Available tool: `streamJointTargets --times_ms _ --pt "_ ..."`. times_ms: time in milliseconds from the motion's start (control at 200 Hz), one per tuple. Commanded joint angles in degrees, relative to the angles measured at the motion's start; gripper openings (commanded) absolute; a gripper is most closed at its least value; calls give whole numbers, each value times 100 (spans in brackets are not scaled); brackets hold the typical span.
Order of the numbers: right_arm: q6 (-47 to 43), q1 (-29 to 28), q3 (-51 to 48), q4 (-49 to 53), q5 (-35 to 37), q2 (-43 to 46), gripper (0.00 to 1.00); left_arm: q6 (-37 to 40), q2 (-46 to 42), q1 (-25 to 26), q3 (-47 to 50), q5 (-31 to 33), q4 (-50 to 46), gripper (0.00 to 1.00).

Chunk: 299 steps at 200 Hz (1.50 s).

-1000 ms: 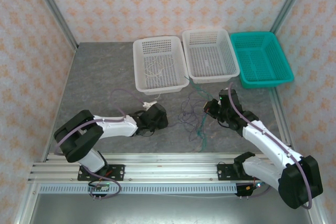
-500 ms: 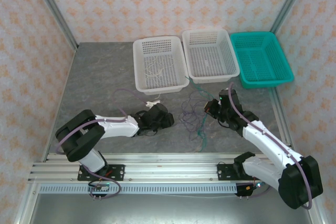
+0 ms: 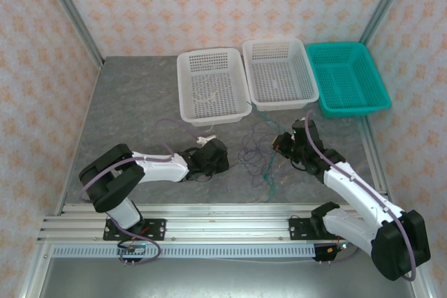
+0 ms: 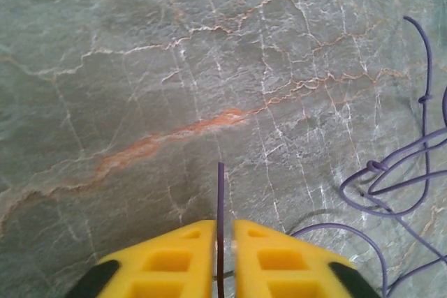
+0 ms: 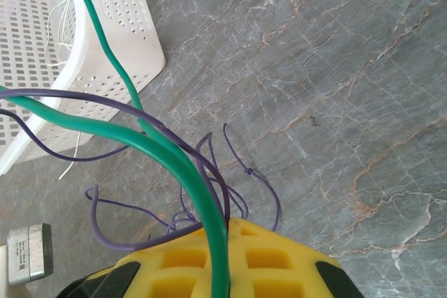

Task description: Untangle the cables

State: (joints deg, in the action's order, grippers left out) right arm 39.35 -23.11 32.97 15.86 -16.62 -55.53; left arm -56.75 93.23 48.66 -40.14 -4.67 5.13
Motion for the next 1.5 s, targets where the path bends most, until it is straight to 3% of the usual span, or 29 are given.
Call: streamJointTargets --times_ms 0,150,295,435,535,691,816,891,971,1066,1126,1261,1306,1351,1411,1491 --pt "142 -14 -89 94 362 156 0 -64 -110 16 -117 169 -264 0" --pt "623 170 -71 777 1397 282 0 120 -1000 -62 -145 642 -935 0" --pt "690 984 -215 1176 1838 450 2 536 -2378 -573 -238 1030 -2187 0" --pt "724 2245 -322 1320 1604 416 3 1111 -3982 -1791 -265 1211 -3487 0" --pt "879 2761 -352 1342 1596 262 3 1726 -4817 -3004 -460 981 -4186 0" --pt "1351 3084 -367 1452 2004 -69 1 2568 -4712 -4604 -1195 74 -4959 0" --pt "1745 3518 -405 1687 2271 -191 2 3058 -4470 -5436 -1604 -279 -5175 0" --pt "1930 3835 -407 1860 2440 -145 7 3160 -4357 -5974 -1707 -465 -5188 0" --pt "1644 3981 -485 1522 2174 -46 8 3076 -4272 -6452 -1710 -1021 -5090 0" --pt "1061 3966 -861 484 883 81 20 2841 -4296 -6468 -1488 -2071 -4527 0" --pt "992 3850 -992 315 447 95 25 2647 -4353 -6345 -1276 -2637 -4071 0" --pt "559 3353 -909 610 265 132 27 2725 -4534 -5559 -1116 -2291 -3969 0" --pt "370 3273 -894 575 33 184 26 2758 -4600 -5306 -979 -2423 -3773 0" --pt "280 3231 -847 637 -119 246 13 2698 -4674 -5014 -762 -2566 -3445 0" --pt "90 3178 -779 589 -389 320 2 2643 -4766 -4465 -448 -2546 -2971 11" --pt "-101 3020 -538 732 -559 372 0 2673 -4844 -3571 -95 -2193 -2484 17"
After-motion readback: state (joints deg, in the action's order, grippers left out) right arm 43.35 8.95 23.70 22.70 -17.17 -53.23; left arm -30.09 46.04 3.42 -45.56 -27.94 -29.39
